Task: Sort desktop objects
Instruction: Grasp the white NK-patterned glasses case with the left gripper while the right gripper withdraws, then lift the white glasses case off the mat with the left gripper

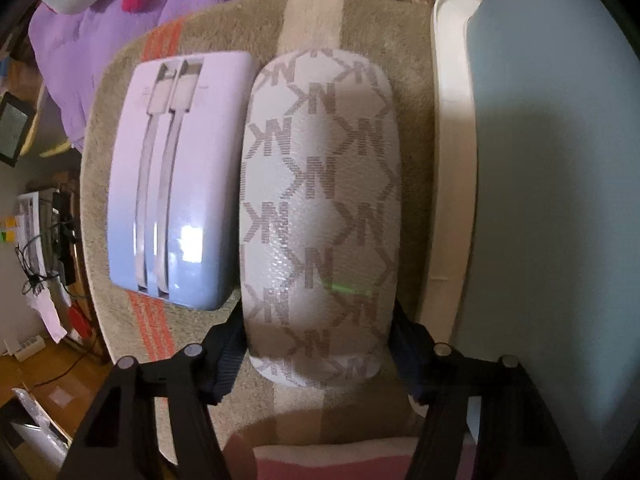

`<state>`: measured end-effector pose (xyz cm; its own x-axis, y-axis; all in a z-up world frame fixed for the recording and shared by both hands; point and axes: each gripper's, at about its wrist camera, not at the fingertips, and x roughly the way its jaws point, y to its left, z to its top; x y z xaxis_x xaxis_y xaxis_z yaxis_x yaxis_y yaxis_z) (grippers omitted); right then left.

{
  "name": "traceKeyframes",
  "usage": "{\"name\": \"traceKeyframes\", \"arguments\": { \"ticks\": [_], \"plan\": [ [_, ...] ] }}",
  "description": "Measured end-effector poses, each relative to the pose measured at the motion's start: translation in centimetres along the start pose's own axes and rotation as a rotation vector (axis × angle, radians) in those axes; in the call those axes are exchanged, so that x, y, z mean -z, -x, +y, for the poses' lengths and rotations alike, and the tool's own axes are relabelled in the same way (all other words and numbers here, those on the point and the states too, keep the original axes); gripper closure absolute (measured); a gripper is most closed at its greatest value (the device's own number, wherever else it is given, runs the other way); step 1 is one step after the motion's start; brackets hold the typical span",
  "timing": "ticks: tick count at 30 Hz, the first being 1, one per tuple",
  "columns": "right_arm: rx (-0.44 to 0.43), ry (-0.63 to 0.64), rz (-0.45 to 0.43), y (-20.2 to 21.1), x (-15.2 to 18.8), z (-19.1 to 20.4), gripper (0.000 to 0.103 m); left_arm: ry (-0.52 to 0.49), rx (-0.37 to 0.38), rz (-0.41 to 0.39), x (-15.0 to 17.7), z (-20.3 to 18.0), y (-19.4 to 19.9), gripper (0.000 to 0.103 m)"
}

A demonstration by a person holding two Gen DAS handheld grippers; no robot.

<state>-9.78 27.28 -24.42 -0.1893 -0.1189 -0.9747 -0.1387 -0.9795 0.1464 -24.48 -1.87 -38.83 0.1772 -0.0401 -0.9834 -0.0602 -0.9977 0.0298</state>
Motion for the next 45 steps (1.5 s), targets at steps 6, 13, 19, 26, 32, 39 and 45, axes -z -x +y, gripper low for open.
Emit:
{"name": "traceKeyframes", "arguments": {
  "ticks": [6,13,19,26,32,39,45],
  "plan": [
    [-0.005,0.024,0.003,0.1,0.4,0.6,0.011,0.013,0.026,-0.011,0.1,-0.1,1.0,0.036],
    [0.001,0.020,-0.004,0.4,0.7,0.6,0.011,0.010,0.054,-0.089,0.4,0.0,4.2,0.036],
    [-0.005,0.037,-0.012,0.8,0.9,1.4,0.011,0.005,0.070,-0.158,0.9,0.3,7.2,0.036],
    [0.001,0.057,-0.020,1.5,1.6,2.1,0.011,0.029,0.119,-0.186,3.8,2.3,6.2,0.036],
    [0.001,0.068,-0.022,1.9,2.1,2.6,0.011,0.022,0.090,-0.232,3.8,4.0,8.0,0.036],
    [-0.003,0.098,-0.031,2.5,2.7,3.6,0.011,0.034,0.060,-0.290,4.5,5.4,10.6,0.036],
    [-0.001,0.118,-0.036,3.1,3.2,4.1,0.011,0.048,0.032,-0.344,5.5,6.2,11.6,0.036]
  ]
}}
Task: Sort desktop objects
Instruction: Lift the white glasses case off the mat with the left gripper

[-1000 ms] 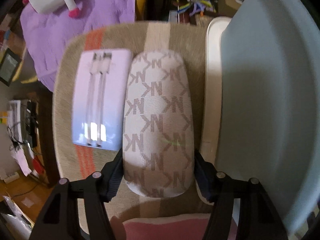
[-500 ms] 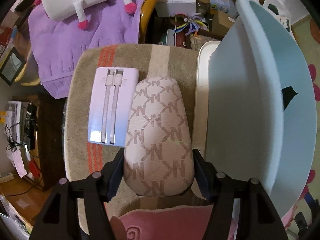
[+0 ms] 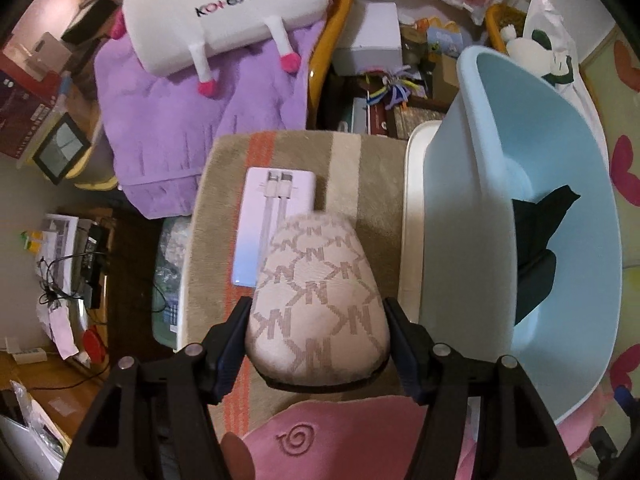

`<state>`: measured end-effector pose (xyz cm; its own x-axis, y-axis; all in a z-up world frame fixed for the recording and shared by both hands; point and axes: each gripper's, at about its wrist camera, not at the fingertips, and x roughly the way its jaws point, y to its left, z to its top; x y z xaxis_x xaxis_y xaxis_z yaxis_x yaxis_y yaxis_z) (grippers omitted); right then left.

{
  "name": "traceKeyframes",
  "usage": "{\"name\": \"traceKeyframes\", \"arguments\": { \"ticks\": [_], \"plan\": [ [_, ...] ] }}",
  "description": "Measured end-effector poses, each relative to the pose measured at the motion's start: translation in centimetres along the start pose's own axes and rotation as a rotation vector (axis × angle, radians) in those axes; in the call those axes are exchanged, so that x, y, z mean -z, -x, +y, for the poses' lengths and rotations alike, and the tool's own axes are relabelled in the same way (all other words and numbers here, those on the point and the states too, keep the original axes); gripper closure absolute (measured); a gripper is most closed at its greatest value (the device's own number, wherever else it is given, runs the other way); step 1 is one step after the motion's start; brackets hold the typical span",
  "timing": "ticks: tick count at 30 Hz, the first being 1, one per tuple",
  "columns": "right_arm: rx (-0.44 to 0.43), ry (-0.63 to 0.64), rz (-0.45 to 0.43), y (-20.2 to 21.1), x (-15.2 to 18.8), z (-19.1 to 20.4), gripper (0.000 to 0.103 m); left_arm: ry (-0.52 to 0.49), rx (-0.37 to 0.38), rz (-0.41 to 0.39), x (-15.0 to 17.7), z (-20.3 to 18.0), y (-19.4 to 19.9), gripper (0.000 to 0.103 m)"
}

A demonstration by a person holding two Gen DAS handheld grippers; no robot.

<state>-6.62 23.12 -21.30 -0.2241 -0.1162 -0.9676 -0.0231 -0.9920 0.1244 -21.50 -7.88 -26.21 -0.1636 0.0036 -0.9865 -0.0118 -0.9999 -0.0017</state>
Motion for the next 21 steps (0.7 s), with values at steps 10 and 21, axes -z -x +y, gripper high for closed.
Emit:
{"name": "traceKeyframes", "arguments": {
  "ticks": [10,21],
  "plan": [
    [-0.012,0.059,-0.028,2.1,0.5,1.7,0.011,0.012,-0.027,-0.111,1.4,1.0,5.8,0.038],
    [-0.032,0.092,-0.071,5.1,1.4,1.8,0.011,-0.013,-0.020,-0.221,3.2,-0.4,12.9,0.038]
  ]
}}
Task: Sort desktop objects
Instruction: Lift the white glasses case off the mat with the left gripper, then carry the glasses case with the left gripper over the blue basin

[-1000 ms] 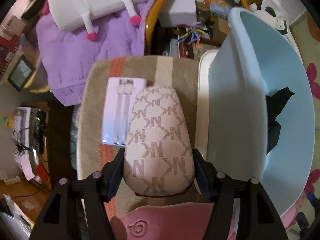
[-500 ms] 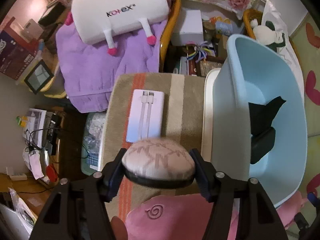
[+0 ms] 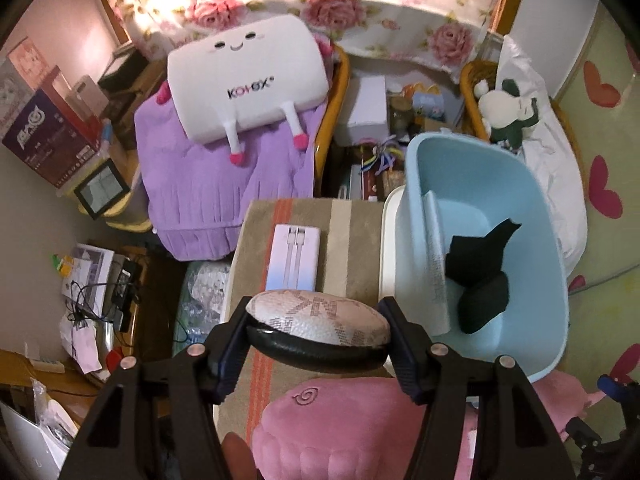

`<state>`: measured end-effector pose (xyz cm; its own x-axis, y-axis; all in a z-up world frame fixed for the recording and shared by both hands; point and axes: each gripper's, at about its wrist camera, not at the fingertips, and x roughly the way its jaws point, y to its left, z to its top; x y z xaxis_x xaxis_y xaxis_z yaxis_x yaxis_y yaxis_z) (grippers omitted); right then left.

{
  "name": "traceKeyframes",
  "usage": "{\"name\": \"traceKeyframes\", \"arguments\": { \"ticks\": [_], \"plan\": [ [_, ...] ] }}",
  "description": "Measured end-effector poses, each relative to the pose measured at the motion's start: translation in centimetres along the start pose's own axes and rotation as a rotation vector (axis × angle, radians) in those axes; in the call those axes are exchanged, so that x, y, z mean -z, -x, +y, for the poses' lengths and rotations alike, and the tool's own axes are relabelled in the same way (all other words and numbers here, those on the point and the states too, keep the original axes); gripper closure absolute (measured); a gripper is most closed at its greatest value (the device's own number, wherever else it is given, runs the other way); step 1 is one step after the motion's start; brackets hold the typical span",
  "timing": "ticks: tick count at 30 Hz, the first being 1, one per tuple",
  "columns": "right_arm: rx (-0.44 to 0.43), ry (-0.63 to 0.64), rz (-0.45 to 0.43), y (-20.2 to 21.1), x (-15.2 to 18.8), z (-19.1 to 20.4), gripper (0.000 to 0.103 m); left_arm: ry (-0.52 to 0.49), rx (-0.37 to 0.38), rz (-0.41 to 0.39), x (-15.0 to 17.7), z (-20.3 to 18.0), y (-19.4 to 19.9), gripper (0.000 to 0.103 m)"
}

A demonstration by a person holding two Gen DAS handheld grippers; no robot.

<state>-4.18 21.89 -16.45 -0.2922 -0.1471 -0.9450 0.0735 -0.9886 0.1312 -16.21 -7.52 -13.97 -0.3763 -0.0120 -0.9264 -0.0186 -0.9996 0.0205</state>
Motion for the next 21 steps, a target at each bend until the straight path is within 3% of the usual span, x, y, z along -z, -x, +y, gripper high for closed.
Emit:
{"name": "traceKeyframes", "arguments": {
  "ticks": [12,21],
  "plan": [
    [-0.011,0.006,-0.048,3.0,0.9,-1.1,0.011,-0.042,-0.009,-0.072,0.1,-2.5,4.9,0.038],
    [0.030,-0.005,-0.119,5.5,1.9,-3.2,0.011,-0.111,0.018,-0.101,0.2,-7.6,7.1,0.038]
  ]
}}
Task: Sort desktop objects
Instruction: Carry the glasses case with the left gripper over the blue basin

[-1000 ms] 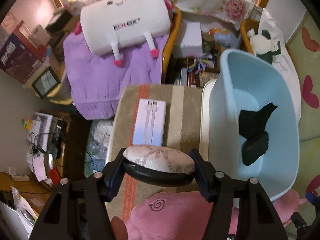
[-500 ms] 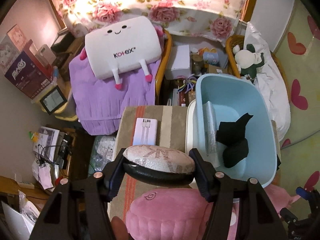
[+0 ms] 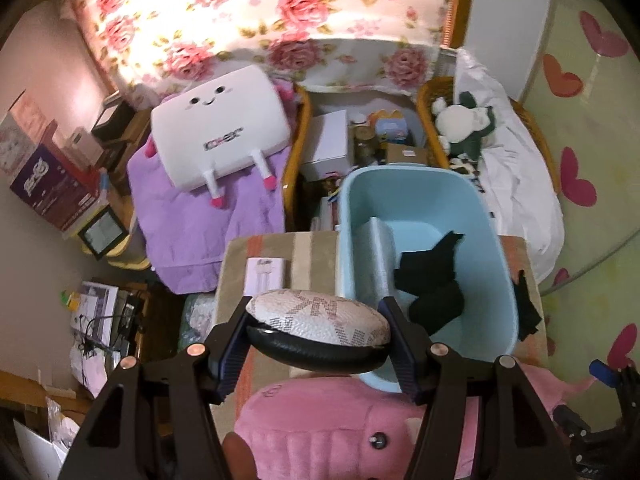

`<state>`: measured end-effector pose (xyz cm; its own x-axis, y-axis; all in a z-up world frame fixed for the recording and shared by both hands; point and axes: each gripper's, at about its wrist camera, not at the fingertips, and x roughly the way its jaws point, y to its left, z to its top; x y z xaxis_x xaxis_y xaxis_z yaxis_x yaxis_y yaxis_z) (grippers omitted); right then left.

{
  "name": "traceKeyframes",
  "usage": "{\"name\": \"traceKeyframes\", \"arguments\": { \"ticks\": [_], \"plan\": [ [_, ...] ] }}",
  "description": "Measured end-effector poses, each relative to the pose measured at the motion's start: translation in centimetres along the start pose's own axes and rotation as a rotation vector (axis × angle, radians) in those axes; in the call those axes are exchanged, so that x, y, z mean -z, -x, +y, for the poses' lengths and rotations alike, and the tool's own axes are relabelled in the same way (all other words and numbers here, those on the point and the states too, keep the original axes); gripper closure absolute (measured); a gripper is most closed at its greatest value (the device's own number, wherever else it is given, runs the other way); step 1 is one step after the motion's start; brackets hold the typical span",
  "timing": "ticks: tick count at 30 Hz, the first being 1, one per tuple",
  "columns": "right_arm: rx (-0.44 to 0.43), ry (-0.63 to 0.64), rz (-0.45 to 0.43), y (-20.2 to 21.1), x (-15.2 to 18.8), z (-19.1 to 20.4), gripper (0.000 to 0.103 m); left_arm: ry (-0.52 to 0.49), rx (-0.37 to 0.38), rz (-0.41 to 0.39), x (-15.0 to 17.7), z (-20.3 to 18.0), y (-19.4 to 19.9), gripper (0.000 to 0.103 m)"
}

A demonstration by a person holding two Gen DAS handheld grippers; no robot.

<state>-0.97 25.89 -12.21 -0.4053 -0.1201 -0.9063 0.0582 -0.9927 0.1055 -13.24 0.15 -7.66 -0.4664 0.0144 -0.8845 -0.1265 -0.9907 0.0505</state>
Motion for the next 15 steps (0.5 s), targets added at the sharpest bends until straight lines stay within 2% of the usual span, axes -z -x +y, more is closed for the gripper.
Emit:
{"name": "traceKeyframes", "arguments": {
  "ticks": [6,10,15],
  "plan": [
    [0.035,-0.016,-0.027,1.7,0.7,-2.2,0.011,-0.070,0.051,-0.010,-0.6,-5.6,0.2,0.038],
    [0.024,-0.026,-0.046,2.7,1.0,-3.3,0.011,-0.114,0.080,-0.014,-0.8,-8.9,0.2,0.038],
    [0.016,-0.019,-0.064,3.4,1.2,-3.8,0.011,-0.150,0.094,-0.016,-1.0,-11.4,0.2,0.038]
  ]
}}
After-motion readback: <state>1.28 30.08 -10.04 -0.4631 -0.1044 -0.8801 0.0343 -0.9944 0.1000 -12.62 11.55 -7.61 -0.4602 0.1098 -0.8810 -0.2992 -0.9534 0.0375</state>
